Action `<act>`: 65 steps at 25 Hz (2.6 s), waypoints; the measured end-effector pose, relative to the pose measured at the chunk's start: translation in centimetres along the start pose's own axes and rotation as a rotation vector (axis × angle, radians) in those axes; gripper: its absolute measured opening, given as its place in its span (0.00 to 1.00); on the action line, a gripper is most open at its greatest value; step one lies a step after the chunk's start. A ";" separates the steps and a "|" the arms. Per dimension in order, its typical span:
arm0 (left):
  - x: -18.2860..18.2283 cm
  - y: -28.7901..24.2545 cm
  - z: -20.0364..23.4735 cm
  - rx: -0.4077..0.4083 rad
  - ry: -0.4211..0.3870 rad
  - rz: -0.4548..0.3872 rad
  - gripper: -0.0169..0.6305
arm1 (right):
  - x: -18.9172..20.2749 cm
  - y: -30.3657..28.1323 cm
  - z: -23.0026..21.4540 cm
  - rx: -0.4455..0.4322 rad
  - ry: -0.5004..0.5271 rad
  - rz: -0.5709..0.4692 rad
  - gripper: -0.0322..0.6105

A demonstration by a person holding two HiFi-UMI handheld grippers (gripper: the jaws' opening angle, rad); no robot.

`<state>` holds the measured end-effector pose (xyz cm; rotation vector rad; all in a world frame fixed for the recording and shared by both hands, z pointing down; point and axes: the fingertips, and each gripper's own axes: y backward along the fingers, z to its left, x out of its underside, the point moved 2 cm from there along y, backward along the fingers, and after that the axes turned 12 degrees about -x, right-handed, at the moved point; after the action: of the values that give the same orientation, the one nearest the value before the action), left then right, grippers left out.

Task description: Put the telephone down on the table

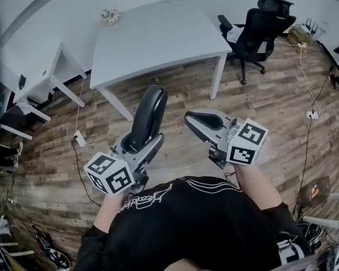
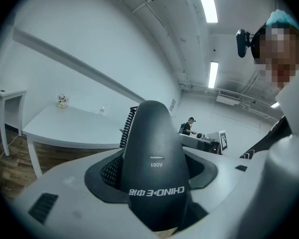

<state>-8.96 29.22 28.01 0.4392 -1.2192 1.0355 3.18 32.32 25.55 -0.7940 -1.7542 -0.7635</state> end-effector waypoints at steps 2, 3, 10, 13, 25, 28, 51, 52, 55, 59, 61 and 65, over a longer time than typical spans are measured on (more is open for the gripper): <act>0.1 -0.7 -0.2 0.008 0.001 0.006 0.46 | 0.0 0.5 -0.7 0.005 -0.014 0.004 0.11; 0.2 -1.1 -0.2 0.010 0.003 0.011 0.46 | 0.2 0.7 -1.0 0.007 -0.031 0.006 0.11; 0.4 -3.9 2.0 0.024 0.015 0.045 0.46 | 2.5 -0.5 -4.2 0.069 -0.058 0.072 0.11; 0.3 -5.6 4.5 0.035 0.053 0.060 0.46 | 2.9 -1.9 -6.4 0.081 -0.087 0.082 0.11; -2.3 -13.5 22.1 -0.035 0.129 0.125 0.46 | 5.6 -14.0 -21.7 0.104 -0.203 0.183 0.11; -3.4 -14.8 26.7 -0.059 0.141 0.127 0.46 | 5.9 -17.4 -25.1 0.108 -0.228 0.207 0.11; -9.4 -23.4 34.6 -0.116 0.145 0.128 0.46 | 1.6 -22.8 -36.7 0.107 -0.216 0.148 0.11; -9.7 -23.9 34.8 -0.123 0.144 0.128 0.46 | 1.3 -23.0 -37.3 0.101 -0.218 0.145 0.11; -10.7 -25.5 35.7 -0.153 0.138 0.126 0.46 | 0.6 -23.4 -39.3 0.079 -0.225 0.148 0.11; -12.0 -28.0 36.8 -0.188 0.146 0.120 0.46 | -0.4 -23.7 -42.3 0.055 -0.234 0.160 0.11; -12.4 -29.0 37.3 -0.199 0.150 0.123 0.46 | -0.9 -23.8 -43.6 0.046 -0.236 0.165 0.11; -13.3 -31.1 38.9 -0.229 0.160 0.127 0.46 | -1.4 -24.4 -46.4 0.031 -0.243 0.178 0.11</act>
<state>-4.38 -21.46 36.25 0.1002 -1.2158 1.0043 8.74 -19.08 34.11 -1.0414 -1.8739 -0.5363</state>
